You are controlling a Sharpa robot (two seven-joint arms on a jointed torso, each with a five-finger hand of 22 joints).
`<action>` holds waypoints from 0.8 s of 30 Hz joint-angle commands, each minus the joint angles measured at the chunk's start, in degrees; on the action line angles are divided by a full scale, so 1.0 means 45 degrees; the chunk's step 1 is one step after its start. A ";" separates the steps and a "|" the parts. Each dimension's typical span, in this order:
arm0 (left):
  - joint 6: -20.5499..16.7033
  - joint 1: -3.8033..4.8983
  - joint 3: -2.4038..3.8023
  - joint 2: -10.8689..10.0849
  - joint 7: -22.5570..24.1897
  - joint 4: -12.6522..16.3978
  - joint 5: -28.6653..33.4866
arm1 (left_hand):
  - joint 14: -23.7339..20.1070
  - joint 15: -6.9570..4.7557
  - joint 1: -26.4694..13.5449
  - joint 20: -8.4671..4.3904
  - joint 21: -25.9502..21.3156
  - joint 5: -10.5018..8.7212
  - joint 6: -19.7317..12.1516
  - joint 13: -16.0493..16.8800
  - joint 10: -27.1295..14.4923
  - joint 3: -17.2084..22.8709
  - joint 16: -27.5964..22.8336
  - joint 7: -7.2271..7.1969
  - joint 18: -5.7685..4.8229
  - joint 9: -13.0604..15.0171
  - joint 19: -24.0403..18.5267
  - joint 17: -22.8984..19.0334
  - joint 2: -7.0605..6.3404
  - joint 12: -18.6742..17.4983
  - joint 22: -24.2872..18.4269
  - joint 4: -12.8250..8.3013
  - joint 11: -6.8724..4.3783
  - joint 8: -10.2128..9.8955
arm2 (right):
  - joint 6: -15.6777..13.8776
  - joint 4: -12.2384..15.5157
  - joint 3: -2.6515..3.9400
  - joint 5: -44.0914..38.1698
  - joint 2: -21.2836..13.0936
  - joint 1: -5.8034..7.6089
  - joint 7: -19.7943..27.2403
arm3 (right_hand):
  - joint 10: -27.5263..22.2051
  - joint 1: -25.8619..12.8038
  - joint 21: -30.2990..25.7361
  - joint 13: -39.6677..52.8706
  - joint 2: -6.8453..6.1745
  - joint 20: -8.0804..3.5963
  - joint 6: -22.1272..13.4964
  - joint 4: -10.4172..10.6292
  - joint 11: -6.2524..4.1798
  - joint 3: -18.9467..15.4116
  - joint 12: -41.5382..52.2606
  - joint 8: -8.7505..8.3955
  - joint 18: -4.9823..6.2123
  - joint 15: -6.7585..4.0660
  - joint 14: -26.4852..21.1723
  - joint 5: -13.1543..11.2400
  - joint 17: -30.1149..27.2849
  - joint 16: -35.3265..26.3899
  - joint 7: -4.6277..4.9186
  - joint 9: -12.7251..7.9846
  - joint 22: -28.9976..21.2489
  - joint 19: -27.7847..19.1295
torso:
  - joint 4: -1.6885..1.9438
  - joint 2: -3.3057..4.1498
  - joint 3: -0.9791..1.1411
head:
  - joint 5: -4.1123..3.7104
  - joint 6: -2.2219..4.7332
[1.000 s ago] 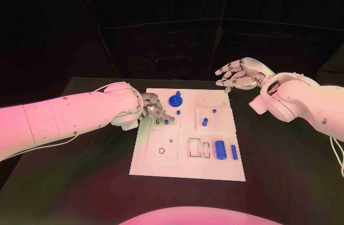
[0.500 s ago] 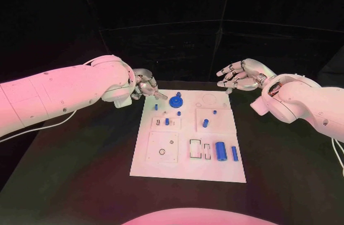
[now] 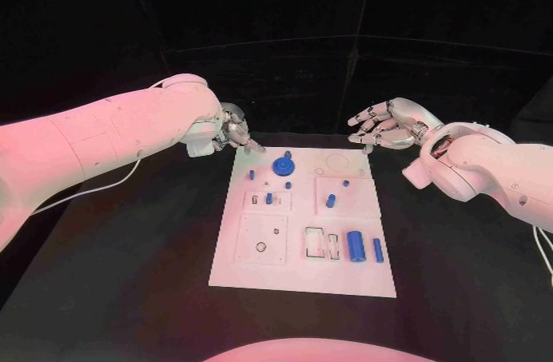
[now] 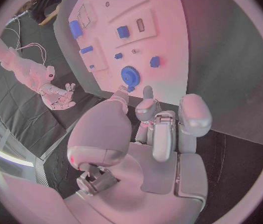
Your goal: Assemble the parts on the task board
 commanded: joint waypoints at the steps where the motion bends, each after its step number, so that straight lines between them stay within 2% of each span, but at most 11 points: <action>1: 0.1080 -0.0071 -0.0015 0.0277 -0.0036 -0.0531 -0.0444 | 0.1291 0.0041 -0.0084 0.0042 -0.0061 -0.0044 0.0137 -0.0008 -0.0048 -0.0174 -0.0019 -0.0023 0.0088 -0.0033 0.0000 0.3236 0.0114 -0.0016 -0.0005 0.0101 -0.0036 0.0081 | 0.0095 0.0005 0.0011 -0.0003 0.0013 0.0033 0.0155 | -0.0095 -0.0069 -0.0080 -0.0016 -0.0049 0.0045 -0.0071 0.0078 0.0024 -0.0001 0.0064 0.0081 0.0033 -0.0016 0.0089 0.0056 -0.0012 -0.0055 0.0307 -0.0017 -0.0015 0.0060 | 0.0027 -0.0008 0.0005 | 0.0041 -0.0012; 5: 0.1201 -0.0172 -0.0022 0.0658 0.0004 -0.1179 -0.0505 | 0.1293 0.0024 -0.0183 0.0026 -0.0059 -0.0046 0.0205 0.0005 -0.0046 -0.0418 -0.0016 -0.0048 0.0086 -0.0066 0.0010 0.3244 0.0112 0.0000 0.0011 0.0270 -0.0060 0.0111 | 0.0101 0.0016 0.0011 -0.0003 0.0025 0.0033 0.0161 | -0.0121 -0.0064 -0.0099 -0.0037 -0.0046 0.0049 -0.0086 0.0080 0.0029 0.0003 0.0075 0.0086 0.0032 -0.0010 0.0082 0.0066 -0.0039 -0.0085 0.0312 -0.0019 -0.0024 0.0049 | 0.0026 -0.0005 0.0014 | 0.0068 -0.0019; 11: 0.1401 -0.0311 -0.0026 0.1032 0.0013 -0.1865 -0.0547 | 0.1296 0.0012 -0.0130 0.0016 -0.0058 -0.0044 0.0250 0.0012 -0.0044 -0.0499 -0.0011 -0.0067 0.0084 -0.0076 0.0016 0.3253 0.0140 0.0009 0.0019 0.0299 -0.0074 0.0138 | 0.0109 0.0016 0.0011 -0.0003 0.0052 0.0033 0.0171 | -0.0121 -0.0064 -0.0099 -0.0037 -0.0046 0.0049 -0.0086 0.0080 0.0029 0.0003 0.0075 0.0086 0.0032 -0.0010 0.0082 0.0066 -0.0039 -0.0085 0.0312 -0.0019 -0.0024 0.0049 | 0.0010 -0.0012 0.0003 | 0.0108 -0.0039; 16: 0.1567 -0.0419 -0.0027 0.1195 -0.0005 -0.2164 -0.0563 | 0.1296 0.0001 -0.0016 0.0006 -0.0057 -0.0043 0.0271 0.0008 -0.0049 -0.0549 -0.0010 -0.0078 0.0083 -0.0091 0.0021 0.3256 0.0190 0.0009 0.0027 0.0288 -0.0084 0.0155 | 0.0118 0.0016 0.0011 -0.0003 0.0061 0.0033 0.0183 | -0.0121 -0.0064 -0.0099 -0.0037 -0.0046 0.0049 -0.0086 0.0080 0.0029 0.0003 0.0075 0.0086 0.0032 -0.0010 0.0082 0.0066 -0.0039 -0.0085 0.0312 -0.0019 -0.0024 0.0049 | 0.0030 -0.0012 0.0014 | 0.0116 -0.0059; 24: 0.1839 -0.0619 -0.0027 0.1422 0.0009 -0.2515 -0.0570 | 0.1295 -0.0007 0.0156 -0.0004 -0.0064 -0.0043 0.0272 -0.0008 -0.0066 -0.0614 -0.0011 -0.0082 0.0081 -0.0118 0.0021 0.3253 0.0268 0.0001 0.0029 0.0259 -0.0090 0.0164 | 0.0135 0.0003 0.0012 -0.0003 0.0112 0.0033 0.0207 | -0.0128 -0.0051 -0.0106 -0.0046 -0.0035 0.0050 -0.0091 0.0076 0.0029 0.0014 0.0083 0.0090 0.0033 -0.0011 0.0083 0.0080 -0.0051 -0.0098 0.0313 -0.0019 -0.0027 0.0046 | 0.0031 -0.0011 0.0002 | 0.0115 -0.0086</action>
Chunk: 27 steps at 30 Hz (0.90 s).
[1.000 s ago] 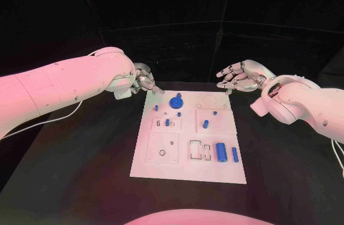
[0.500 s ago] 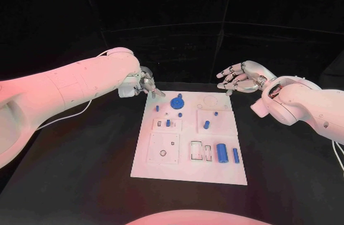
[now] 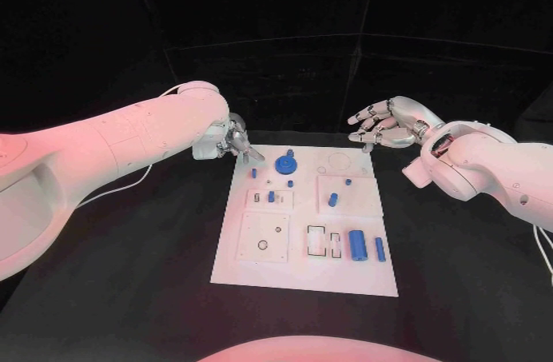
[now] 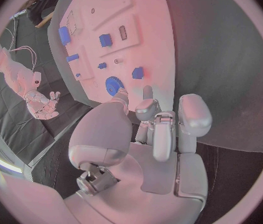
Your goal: Assemble the parts on the task board
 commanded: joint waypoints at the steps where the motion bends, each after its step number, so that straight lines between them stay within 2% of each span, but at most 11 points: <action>1: 0.0500 -0.0047 -0.0001 0.0073 0.0008 -0.0113 -0.0148 | 0.1296 -0.0006 0.0121 -0.0004 -0.0064 -0.0043 0.0097 -0.0011 -0.0020 -0.0094 -0.0011 0.0008 0.0080 -0.0016 0.0022 0.3253 0.0024 0.0001 0.0007 -0.0014 -0.0045 0.0055 | 0.0095 -0.0006 0.0011 -0.0003 0.0018 0.0033 0.0170 | -0.0081 -0.0051 -0.0051 -0.0022 -0.0035 0.0050 -0.0092 0.0076 -0.0018 0.0014 0.0083 0.0049 0.0031 -0.0010 0.0083 0.0080 -0.0016 -0.0045 0.0313 -0.0019 -0.0016 0.0046 | 0.0006 -0.0001 -0.0006 | -0.0012 -0.0017; 13: 0.0843 -0.0209 -0.0004 0.0246 -0.0070 -0.0232 -0.0149 | 0.1286 -0.0006 0.0197 -0.0006 -0.0097 -0.0043 0.0097 -0.0053 -0.0050 -0.0123 -0.0031 0.0009 0.0088 -0.0029 0.0003 0.3213 0.0073 -0.0028 -0.0038 -0.0025 -0.0044 0.0061 | 0.0115 -0.0004 0.0011 -0.0003 0.0047 0.0032 0.0189 | -0.0083 -0.0050 -0.0053 -0.0025 -0.0030 0.0050 -0.0093 0.0077 -0.0018 0.0017 0.0086 0.0050 0.0032 -0.0010 0.0084 0.0086 -0.0020 -0.0049 0.0314 -0.0019 -0.0017 0.0046 | 0.0010 -0.0010 0.0005 | -0.0018 -0.0034; 14: 0.0887 -0.0214 -0.0005 0.0249 -0.0084 -0.0225 -0.0149 | 0.1287 -0.0006 0.0226 -0.0006 -0.0100 -0.0043 0.0096 -0.0058 -0.0056 -0.0133 -0.0029 0.0009 0.0088 -0.0033 0.0001 0.3218 0.0085 -0.0032 -0.0041 -0.0033 -0.0043 0.0062 | 0.0114 -0.0003 0.0011 -0.0003 0.0046 0.0032 0.0190 | -0.0083 -0.0050 -0.0053 -0.0025 -0.0030 0.0050 -0.0093 0.0077 -0.0018 0.0017 0.0086 0.0050 0.0032 -0.0010 0.0084 0.0086 -0.0020 -0.0049 0.0314 -0.0019 -0.0017 0.0046 | 0.0012 -0.0011 0.0015 | -0.0017 -0.0033; 27: 0.0949 -0.0236 -0.0010 0.0260 -0.0098 -0.0114 -0.0149 | 0.1284 0.0000 0.0543 -0.0006 -0.0109 -0.0041 0.0083 -0.0082 -0.0091 -0.0203 -0.0034 0.0019 0.0083 -0.0080 -0.0003 0.3207 0.0243 -0.0044 -0.0030 -0.0144 -0.0036 0.0079 | 0.0119 0.0000 0.0011 -0.0003 0.0058 0.0031 0.0193 | -0.0089 -0.0041 -0.0060 -0.0037 -0.0011 0.0051 -0.0100 0.0079 -0.0017 0.0030 0.0096 0.0055 0.0032 -0.0010 0.0088 0.0109 -0.0034 -0.0062 0.0315 -0.0020 -0.0020 0.0046 | 0.0003 -0.0001 0.0001 | -0.0024 -0.0033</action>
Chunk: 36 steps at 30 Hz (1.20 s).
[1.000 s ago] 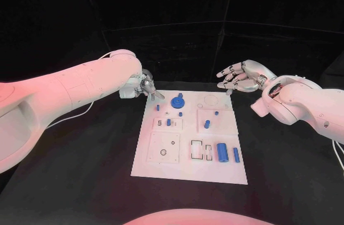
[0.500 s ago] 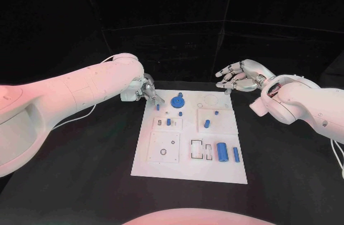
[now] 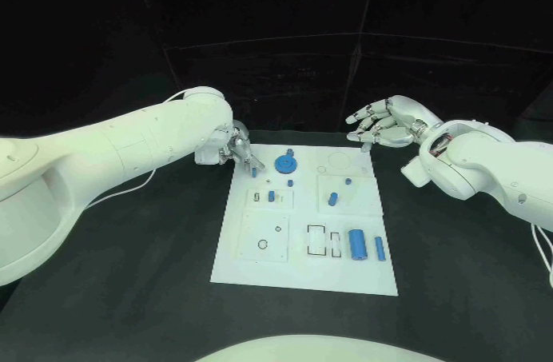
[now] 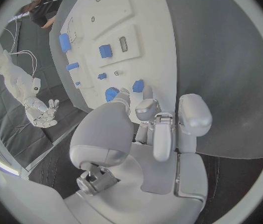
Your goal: Assemble the parts on the task board
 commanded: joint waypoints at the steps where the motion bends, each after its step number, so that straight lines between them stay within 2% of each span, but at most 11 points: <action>1: 0.0212 0.0013 -0.0003 0.0016 -0.0053 0.0026 -0.0112 | 0.1285 0.0002 0.0167 -0.0005 -0.0062 -0.0041 0.0084 -0.0027 -0.0094 -0.0065 -0.0033 0.0020 0.0083 -0.0022 -0.0004 0.3209 -0.0015 -0.0046 -0.0001 -0.0012 -0.0035 0.0081 | 0.0079 0.0000 0.0011 -0.0002 0.0012 0.0031 0.0145 | -0.0090 -0.0042 -0.0061 -0.0010 -0.0011 0.0051 -0.0057 0.0079 -0.0016 0.0030 0.0044 0.0031 0.0032 -0.0010 0.0088 0.0035 -0.0011 -0.0064 0.0358 -0.0020 -0.0011 0.0046 | -0.0008 0.0002 -0.0003 | -0.0007 0.0001; 7: 0.0152 0.0012 -0.0003 0.0015 -0.0015 0.0050 -0.0112 | 0.1287 0.0005 0.0433 -0.0002 -0.0062 -0.0040 0.0086 -0.0011 -0.0090 -0.0039 -0.0030 0.0024 0.0080 -0.0049 0.0000 0.3216 0.0129 -0.0029 0.0015 -0.0141 -0.0032 0.0100 | 0.0082 -0.0010 0.0011 -0.0002 0.0016 0.0031 0.0140 | -0.0090 -0.0042 -0.0061 -0.0010 -0.0011 0.0051 -0.0057 0.0079 -0.0016 0.0030 0.0044 0.0031 0.0032 -0.0010 0.0088 0.0035 -0.0011 -0.0064 0.0358 -0.0020 -0.0011 0.0046 | 0.0002 0.0001 0.0002 | -0.0016 -0.0007; 17: 0.0260 0.0008 -0.0003 0.0015 0.0149 0.0080 -0.0109 | 0.1288 0.0002 0.1472 0.0000 -0.0063 -0.0036 0.0064 -0.0017 -0.0099 0.0474 -0.0028 0.0011 0.0076 -0.0137 0.0008 0.3220 0.0761 -0.0026 0.0048 -0.0775 -0.0049 0.0130 | 0.0100 -0.0040 0.0011 -0.0002 0.0049 0.0031 0.0131 | -0.0090 -0.0042 -0.0061 -0.0010 -0.0011 0.0051 -0.0057 0.0079 -0.0016 0.0030 0.0044 0.0031 0.0032 -0.0010 0.0088 0.0035 -0.0011 -0.0064 0.0358 -0.0020 -0.0011 0.0046 | -0.0008 0.0002 0.0001 | -0.0020 -0.0042; 30: 0.0572 0.0002 -0.0006 0.0036 0.0344 0.0053 0.0036 | 0.1298 -0.0006 0.1952 -0.0004 -0.0061 -0.0035 0.0074 -0.0024 -0.0101 0.0829 -0.0008 -0.0027 0.0071 -0.0224 0.0010 0.3260 0.0989 -0.0038 0.0080 -0.1188 -0.0077 0.0115 | 0.0114 -0.0051 0.0011 -0.0002 0.0068 0.0031 0.0129 | -0.0090 -0.0042 -0.0061 -0.0010 -0.0011 0.0051 -0.0057 0.0079 -0.0016 0.0030 0.0044 0.0031 0.0032 -0.0010 0.0088 0.0035 -0.0011 -0.0064 0.0358 -0.0020 -0.0011 0.0046 | 0.0001 0.0004 0.0007 | -0.0006 -0.0074; 36: 0.0341 -0.0008 -0.0007 -0.0019 0.0461 0.0090 0.0200 | 0.1302 -0.0088 0.3038 -0.0060 -0.0054 -0.0021 -0.0048 -0.0056 -0.0138 0.1791 0.0000 -0.0132 0.0073 -0.0362 0.0018 0.3275 0.1350 -0.0108 0.0114 -0.2047 -0.0188 -0.0017 | 0.0118 -0.0057 0.0011 -0.0002 0.0072 0.0031 0.0132 | -0.0090 -0.0042 -0.0061 -0.0010 -0.0011 0.0051 -0.0057 0.0079 -0.0016 0.0030 0.0044 0.0031 0.0032 -0.0010 0.0088 0.0035 -0.0011 -0.0064 0.0358 -0.0020 -0.0011 0.0046 | 0.0004 -0.0002 0.0009 | -0.0009 -0.0089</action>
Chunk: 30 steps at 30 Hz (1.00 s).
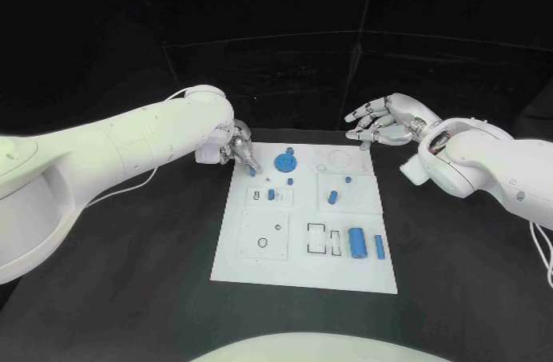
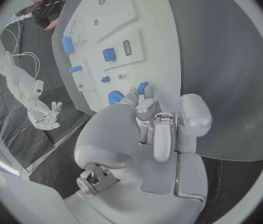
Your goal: Assemble the parts on the task board
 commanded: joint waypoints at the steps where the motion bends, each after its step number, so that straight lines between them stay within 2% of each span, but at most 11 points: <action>1: -0.0028 -0.0003 -0.0006 -0.0053 0.0278 0.0052 0.0157 | 0.1302 -0.0107 0.0772 -0.0073 -0.0053 -0.0002 -0.0103 -0.0020 -0.0063 0.0635 0.0001 -0.0157 0.0073 -0.0061 0.0020 0.3277 0.0194 -0.0116 0.0026 -0.0564 -0.0126 -0.0073 | 0.0084 -0.0013 0.0011 -0.0002 0.0007 0.0032 0.0125 | -0.0094 -0.0041 -0.0065 -0.0019 -0.0010 0.0052 -0.0061 0.0080 -0.0015 0.0032 0.0048 0.0033 0.0032 -0.0009 0.0089 0.0043 -0.0020 -0.0074 0.0359 -0.0020 -0.0016 0.0045 | 0.0007 -0.0002 0.0004 | -0.0005 -0.0002; 5: -0.0364 -0.0011 -0.0006 -0.0141 0.0397 0.0149 0.0429 | 0.1306 -0.0073 0.1118 -0.0080 -0.0046 -0.0013 -0.0184 -0.0070 -0.0093 0.1512 0.0007 -0.0047 0.0056 -0.0131 0.0028 0.3290 0.0122 -0.0211 0.0052 -0.1140 -0.0042 -0.0118 | 0.0087 -0.0023 0.0011 -0.0002 -0.0001 0.0032 0.0119 | -0.0103 -0.0041 -0.0071 -0.0029 -0.0008 0.0053 -0.0068 0.0082 -0.0012 0.0035 0.0056 0.0036 0.0032 -0.0007 0.0092 0.0058 -0.0032 -0.0086 0.0361 -0.0021 -0.0019 0.0044 | 0.0014 -0.0001 -0.0002 | 0.0001 -0.0010; 8: -0.0743 -0.0014 -0.0006 -0.0258 0.0532 0.0295 0.0693 | 0.1305 -0.0023 0.0508 -0.0006 -0.0053 -0.0042 -0.0170 -0.0136 -0.0033 0.2789 0.0006 0.0034 0.0057 -0.0171 0.0026 0.3288 -0.0317 -0.0278 0.0070 -0.1494 0.0073 -0.0024 | 0.0089 -0.0033 0.0011 -0.0002 -0.0006 0.0032 0.0115 | -0.0103 -0.0041 -0.0071 -0.0029 -0.0008 0.0053 -0.0068 0.0082 -0.0012 0.0035 0.0056 0.0036 0.0032 -0.0007 0.0092 0.0058 -0.0032 -0.0086 0.0361 -0.0021 -0.0019 0.0044 | 0.0013 -0.0005 0.0002 | 0.0010 -0.0003; 10: -0.1074 -0.0016 -0.0006 -0.0392 0.0608 0.0481 0.0934 | 0.1307 0.0030 0.0289 0.0004 -0.0050 -0.0019 -0.0151 -0.0165 -0.0012 0.3371 0.0009 0.0044 0.0061 -0.0165 0.0030 0.3294 -0.0448 -0.0297 0.0084 -0.1649 0.0003 0.0052 | 0.0093 -0.0040 0.0011 -0.0002 -0.0012 0.0032 0.0111 | -0.0103 -0.0041 -0.0071 -0.0029 -0.0008 0.0053 -0.0068 0.0082 -0.0012 0.0035 0.0056 0.0036 0.0032 -0.0007 0.0092 0.0058 -0.0032 -0.0086 0.0361 -0.0021 -0.0019 0.0044 | 0.0012 -0.0009 0.0000 | 0.0008 -0.0004; 13: -0.1511 -0.0017 -0.0007 -0.0665 0.0681 0.0878 0.1189 | 0.1307 0.0032 -0.0053 0.0023 -0.0040 -0.0012 -0.0149 -0.0204 0.0013 0.4090 0.0010 0.0052 0.0061 -0.0151 0.0037 0.3296 -0.0679 -0.0318 0.0111 -0.1825 0.0028 0.0162 | 0.0100 -0.0044 0.0011 -0.0002 -0.0020 0.0032 0.0101 | -0.0103 -0.0041 -0.0071 -0.0029 -0.0008 0.0053 -0.0068 0.0082 -0.0012 0.0035 0.0056 0.0036 0.0032 -0.0007 0.0092 0.0058 -0.0032 -0.0086 0.0361 -0.0021 -0.0019 0.0044 | 0.0011 -0.0009 0.0006 | 0.0019 0.0002; 17: -0.2057 -0.0017 -0.0005 -0.1310 0.0743 0.1817 0.1363 | 0.1311 0.0043 -0.0749 0.0054 -0.0016 0.0016 -0.0152 -0.0261 0.0088 0.5385 0.0017 0.0061 0.0057 -0.0110 0.0054 0.3309 -0.1138 -0.0328 0.0162 -0.2107 0.0028 0.0414 | 0.0152 -0.0053 0.0011 -0.0002 -0.0044 0.0033 0.0058 | -0.0107 -0.0046 -0.0075 -0.0035 -0.0007 0.0054 -0.0071 0.0087 -0.0011 0.0035 0.0061 0.0038 0.0031 -0.0005 0.0093 0.0063 -0.0039 -0.0093 0.0363 -0.0021 -0.0021 0.0044 | 0.0026 0.0001 -0.0007 | -0.0026 -0.0005; 19: -0.2280 -0.0015 -0.0005 -0.1631 0.0749 0.2282 0.1402 | 0.1313 0.0044 -0.0915 0.0053 -0.0006 0.0031 -0.0144 -0.0268 0.0115 0.5696 0.0022 0.0057 0.0057 -0.0099 0.0061 0.3320 -0.1247 -0.0323 0.0181 -0.2172 0.0018 0.0485 | 0.0170 -0.0056 0.0011 -0.0002 -0.0057 0.0033 0.0039 | -0.0107 -0.0046 -0.0075 -0.0035 -0.0007 0.0054 -0.0071 0.0087 -0.0011 0.0035 0.0061 0.0038 0.0031 -0.0005 0.0093 0.0063 -0.0039 -0.0093 0.0363 -0.0021 -0.0021 0.0044 | 0.0028 -0.0010 0.0008 | 0.0020 -0.0016; 20: -0.2409 -0.0015 -0.0005 -0.1807 0.0749 0.2539 0.1417 | 0.1317 0.0035 -0.1311 0.0053 0.0015 0.0025 -0.0155 -0.0277 0.0179 0.6378 0.0029 0.0057 0.0052 -0.0080 0.0080 0.3333 -0.1470 -0.0306 0.0222 -0.2285 0.0002 0.0639 | 0.0175 -0.0056 0.0011 -0.0002 -0.0062 0.0033 0.0034 | -0.0108 -0.0046 -0.0075 -0.0036 -0.0008 0.0055 -0.0071 0.0087 -0.0010 0.0034 0.0061 0.0039 0.0031 -0.0005 0.0092 0.0064 -0.0039 -0.0093 0.0363 -0.0021 -0.0021 0.0044 | 0.0026 -0.0011 0.0012 | 0.0039 -0.0020; 24: -0.2895 -0.0016 -0.0008 -0.2406 0.0761 0.3468 0.1481 | 0.1320 0.0025 -0.1584 0.0044 0.0043 0.0029 -0.0156 -0.0292 0.0224 0.6868 0.0036 0.0012 0.0046 -0.0061 0.0101 0.3349 -0.1640 -0.0298 0.0271 -0.2384 0.0022 0.0774 | 0.0184 -0.0062 0.0011 -0.0002 -0.0069 0.0033 0.0026 | -0.0110 -0.0048 -0.0076 -0.0037 -0.0008 0.0055 -0.0072 0.0088 -0.0010 0.0034 0.0061 0.0039 0.0031 -0.0004 0.0092 0.0064 -0.0040 -0.0095 0.0364 -0.0021 -0.0022 0.0043 | 0.0005 0.0001 0.0001 | 0.0060 0.0014; 30: -0.3538 -0.0058 -0.0040 -0.3149 0.0796 0.4738 0.1514 | 0.1322 0.0016 -0.1836 0.0034 0.0065 0.0028 -0.0162 -0.0322 0.0272 0.7325 0.0039 -0.0005 0.0039 -0.0046 0.0119 0.3354 -0.1811 -0.0299 0.0315 -0.2470 0.0006 0.0915 | 0.0166 -0.0080 0.0011 -0.0002 -0.0068 0.0033 0.0035 | -0.0110 -0.0048 -0.0076 -0.0037 -0.0008 0.0055 -0.0072 0.0088 -0.0010 0.0034 0.0061 0.0039 0.0031 -0.0004 0.0092 0.0064 -0.0040 -0.0095 0.0364 -0.0021 -0.0022 0.0043 | -0.0005 0.0008 0.0006 | 0.0156 -0.0042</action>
